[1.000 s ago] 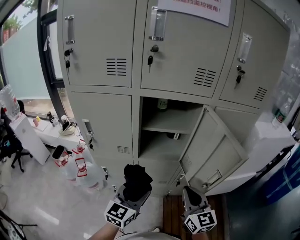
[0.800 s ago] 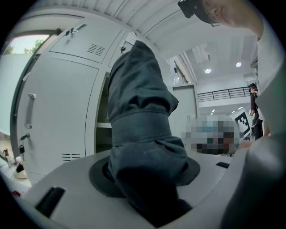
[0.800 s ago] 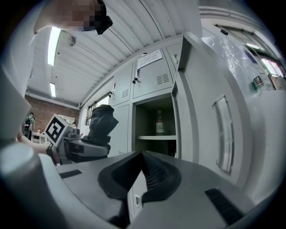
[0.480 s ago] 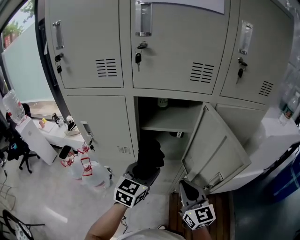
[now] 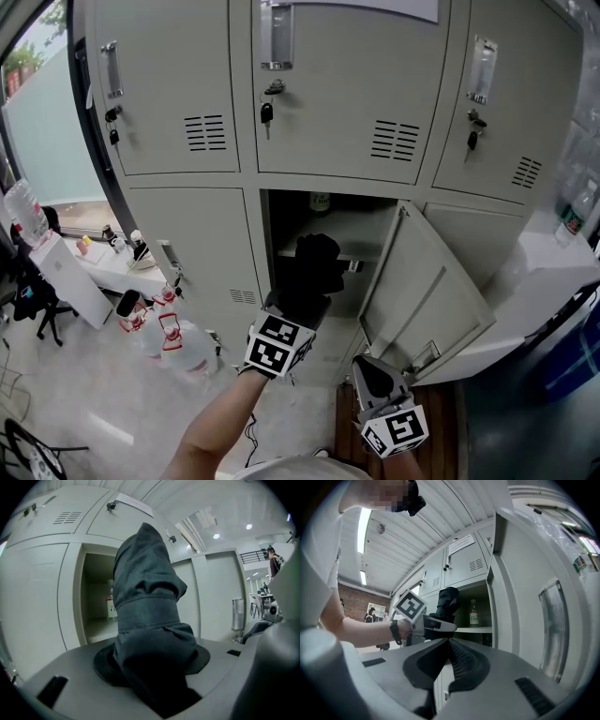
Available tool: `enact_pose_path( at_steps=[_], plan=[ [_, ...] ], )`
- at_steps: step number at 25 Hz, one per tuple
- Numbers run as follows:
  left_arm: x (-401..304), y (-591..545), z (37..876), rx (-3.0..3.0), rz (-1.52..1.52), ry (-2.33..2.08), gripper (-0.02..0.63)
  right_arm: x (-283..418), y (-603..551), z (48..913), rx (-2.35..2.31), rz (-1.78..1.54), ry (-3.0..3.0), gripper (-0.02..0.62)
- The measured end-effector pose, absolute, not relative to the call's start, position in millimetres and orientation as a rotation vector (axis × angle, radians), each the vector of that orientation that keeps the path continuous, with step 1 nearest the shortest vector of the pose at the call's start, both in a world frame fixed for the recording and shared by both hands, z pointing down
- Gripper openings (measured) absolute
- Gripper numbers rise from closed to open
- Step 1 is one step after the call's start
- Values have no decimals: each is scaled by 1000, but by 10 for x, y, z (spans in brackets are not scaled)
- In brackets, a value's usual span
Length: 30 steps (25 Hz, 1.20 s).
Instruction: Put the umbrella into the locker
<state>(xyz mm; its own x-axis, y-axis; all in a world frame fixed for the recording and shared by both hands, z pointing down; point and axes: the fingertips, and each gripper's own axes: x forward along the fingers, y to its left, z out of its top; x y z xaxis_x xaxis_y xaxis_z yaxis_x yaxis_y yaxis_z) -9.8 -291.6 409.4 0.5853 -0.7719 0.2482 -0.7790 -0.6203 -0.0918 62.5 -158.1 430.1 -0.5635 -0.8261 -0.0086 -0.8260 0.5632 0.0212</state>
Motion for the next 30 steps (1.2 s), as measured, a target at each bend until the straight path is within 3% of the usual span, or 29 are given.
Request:
enact_pose_path(
  at_steps=[15, 30],
  plan=[
    [102, -3605, 3744, 2834, 514, -1564, 236, 689, -1434, 4263, 1433, -56, -2784, 17],
    [322, -4247, 3714, 2804, 1021, -1708, 239, 766, -1497, 4319, 1421, -24, -2770, 18]
  ],
)
